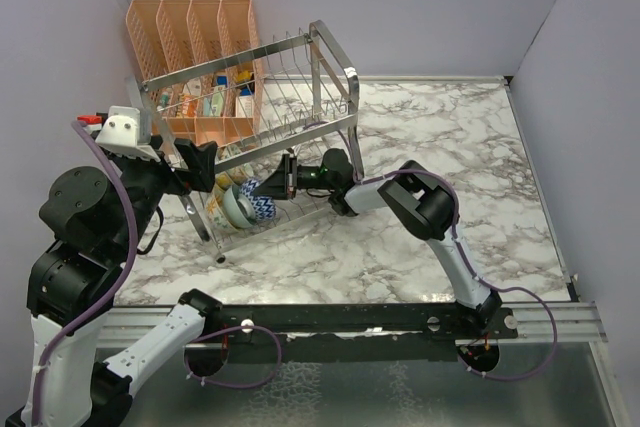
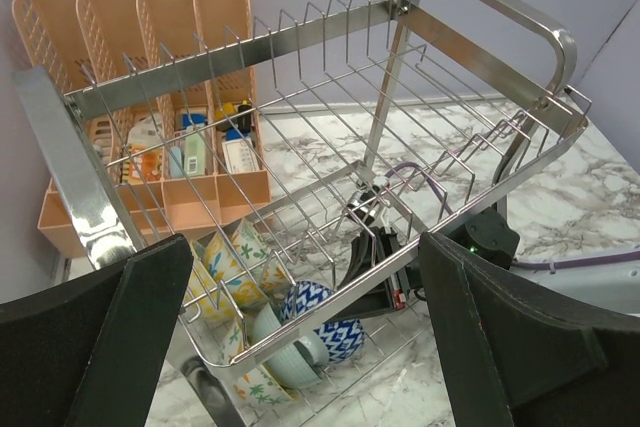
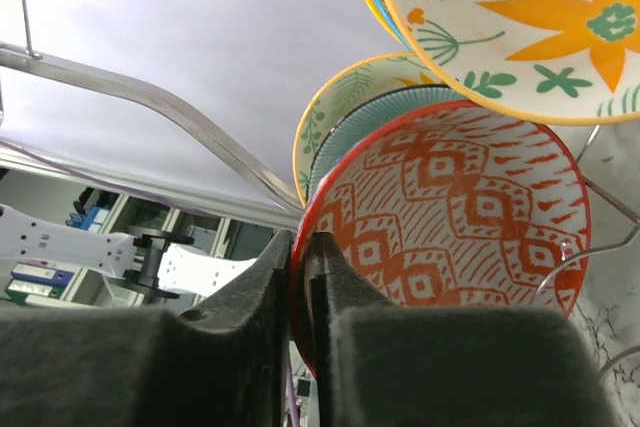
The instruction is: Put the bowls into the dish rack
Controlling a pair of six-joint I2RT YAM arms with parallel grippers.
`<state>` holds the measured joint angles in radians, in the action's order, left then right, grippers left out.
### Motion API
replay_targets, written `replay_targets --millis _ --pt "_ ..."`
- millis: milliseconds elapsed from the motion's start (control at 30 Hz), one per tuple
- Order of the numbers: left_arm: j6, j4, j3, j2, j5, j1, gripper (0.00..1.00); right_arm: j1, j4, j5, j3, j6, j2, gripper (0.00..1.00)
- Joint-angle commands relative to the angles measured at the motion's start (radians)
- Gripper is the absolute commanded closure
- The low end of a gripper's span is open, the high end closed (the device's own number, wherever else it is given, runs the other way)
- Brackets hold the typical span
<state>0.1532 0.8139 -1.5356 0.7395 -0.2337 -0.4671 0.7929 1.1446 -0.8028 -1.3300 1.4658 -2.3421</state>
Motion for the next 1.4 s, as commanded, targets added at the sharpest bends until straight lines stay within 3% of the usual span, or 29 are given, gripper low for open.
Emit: replay_targets --millis 0,67,233,867,1200,1300,1367 --pt "-0.013 0.007 -0.018 -0.007 -0.022 -0.005 0.01 -0.016 -0.024 0.024 0.034 -0.002 0.007 0.77" --pt "-0.011 0.008 -0.019 -0.006 -0.023 -0.004 0.01 -0.016 -0.004 0.014 0.033 -0.001 0.011 0.62" --pt "-0.005 0.007 -0.021 -0.003 -0.020 -0.004 0.01 -0.016 0.002 0.000 0.025 -0.020 0.048 0.52" --pt "0.006 -0.003 0.002 0.002 -0.027 -0.004 0.01 -0.001 0.045 -0.072 0.135 -0.071 0.262 0.50" --pt "0.032 -0.026 0.031 0.001 -0.011 -0.005 0.01 0.075 -0.185 -0.147 0.331 -0.245 0.468 0.50" --pt "0.041 -0.030 0.032 0.003 -0.005 -0.004 0.01 0.106 -0.355 -0.132 0.411 -0.364 0.560 0.50" --pt "0.047 -0.031 0.036 0.003 -0.005 -0.004 0.01 0.131 -0.554 -0.087 0.441 -0.490 0.643 0.50"
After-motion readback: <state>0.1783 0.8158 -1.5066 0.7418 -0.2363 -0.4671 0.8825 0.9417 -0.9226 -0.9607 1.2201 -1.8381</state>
